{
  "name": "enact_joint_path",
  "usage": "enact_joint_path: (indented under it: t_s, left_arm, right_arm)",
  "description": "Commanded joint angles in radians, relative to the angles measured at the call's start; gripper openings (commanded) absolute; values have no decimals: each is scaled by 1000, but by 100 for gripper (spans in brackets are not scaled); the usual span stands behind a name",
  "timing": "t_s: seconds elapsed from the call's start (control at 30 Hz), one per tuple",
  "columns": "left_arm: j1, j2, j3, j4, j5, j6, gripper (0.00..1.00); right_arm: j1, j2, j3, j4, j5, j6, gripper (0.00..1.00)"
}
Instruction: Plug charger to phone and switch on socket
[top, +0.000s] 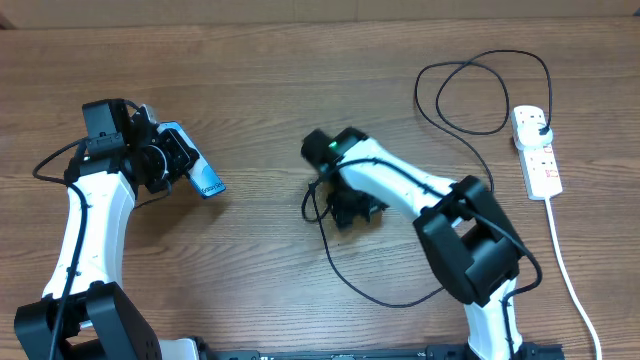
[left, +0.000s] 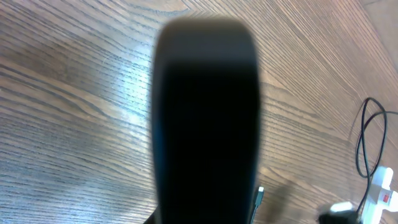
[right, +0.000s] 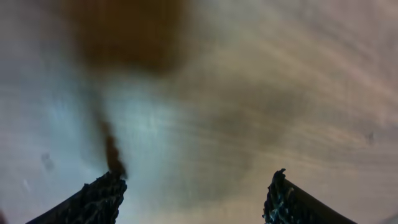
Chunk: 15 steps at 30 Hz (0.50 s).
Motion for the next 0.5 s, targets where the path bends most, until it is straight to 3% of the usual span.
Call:
enact_joint_path:
  t_s: [0.0,0.2,0.47]
  left_arm:
    - [1,-23,11,5,9,-4,5]
    - [0,-23,11,5,9,-4,5]
    - [0,-23,11,0,9,-4,5]
  right_arm:
    - [-39,-6,19,66,-120,5,74]
    - [-65,-6,19,265,-346,5,62]
    - [-48,-6,16,510,-357,13,60]
